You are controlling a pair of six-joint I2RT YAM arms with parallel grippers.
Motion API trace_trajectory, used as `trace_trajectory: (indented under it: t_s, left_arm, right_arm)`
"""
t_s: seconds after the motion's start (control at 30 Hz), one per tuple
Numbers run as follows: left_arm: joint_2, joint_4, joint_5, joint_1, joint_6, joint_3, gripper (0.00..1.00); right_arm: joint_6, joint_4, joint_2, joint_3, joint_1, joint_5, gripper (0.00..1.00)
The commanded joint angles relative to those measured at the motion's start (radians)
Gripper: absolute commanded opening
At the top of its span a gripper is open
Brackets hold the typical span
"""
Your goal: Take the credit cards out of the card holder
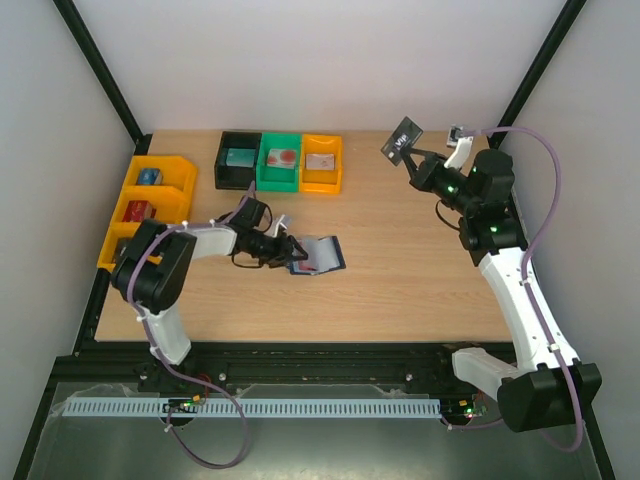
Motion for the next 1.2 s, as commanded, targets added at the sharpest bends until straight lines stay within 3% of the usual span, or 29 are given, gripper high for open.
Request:
trace_trajectory:
  t_s: [0.0,0.03,0.07,0.17,0.27,0.47,0.57,0.63,0.77,0.9,0.97,1.07,1.17]
  left_arm:
    - [0.040,-0.024,-0.194,0.011,-0.063,-0.011,0.82]
    - [0.025,-0.040,-0.258,0.012,-0.053,-0.013,0.96]
    - [-0.003,-0.060,-0.322,0.015,-0.041,-0.007,0.99]
    - [-0.117,-0.123,-0.400,0.048,0.031,0.067,0.99]
    - [-0.178,-0.236,-0.330,0.100,0.182,0.248,0.99]
    - [-0.241,-0.648,-0.203,0.106,0.771,0.698,0.99]
    - [-0.246,-0.870,-0.330,0.076,1.024,0.910,0.99]
    - [-0.254,-0.909,-0.472,0.023,1.115,1.008,0.99]
    - [-0.275,-0.896,-0.780,-0.157,1.290,1.056,0.99]
    - [-0.276,-0.801,-1.224,-0.419,1.377,1.011,0.99]
    - [-0.309,-0.731,-1.392,-0.536,1.493,0.920,0.99]
    - [-0.400,-0.513,-1.572,-0.611,1.770,0.713,0.99]
    - [-0.510,-0.116,-1.648,-0.641,2.008,0.485,0.99]
  right_arm:
    - [-0.024,-0.050,-0.023,0.050,0.005,-0.030,0.02]
    - [-0.034,-0.066,-0.024,0.060,0.004,-0.031,0.02]
    - [-0.039,-0.080,-0.025,0.070,0.004,-0.032,0.02]
    - [-0.024,-0.084,-0.024,0.077,0.006,-0.042,0.02]
    - [0.017,-0.064,-0.001,0.073,0.009,-0.064,0.02]
    - [0.062,-0.045,0.073,0.091,0.057,-0.055,0.02]
    - [0.086,-0.033,0.105,0.114,0.094,-0.052,0.02]
    - [0.171,0.036,0.113,0.089,0.111,-0.084,0.02]
    - [0.409,0.296,0.124,-0.009,0.142,-0.112,0.02]
    - [0.518,0.365,0.158,0.008,0.192,-0.077,0.02]
    - [0.574,0.391,0.167,0.018,0.207,-0.074,0.02]
    - [0.608,0.377,0.158,0.026,0.217,-0.026,0.02]
    - [0.661,0.421,0.135,-0.002,0.225,0.004,0.02]
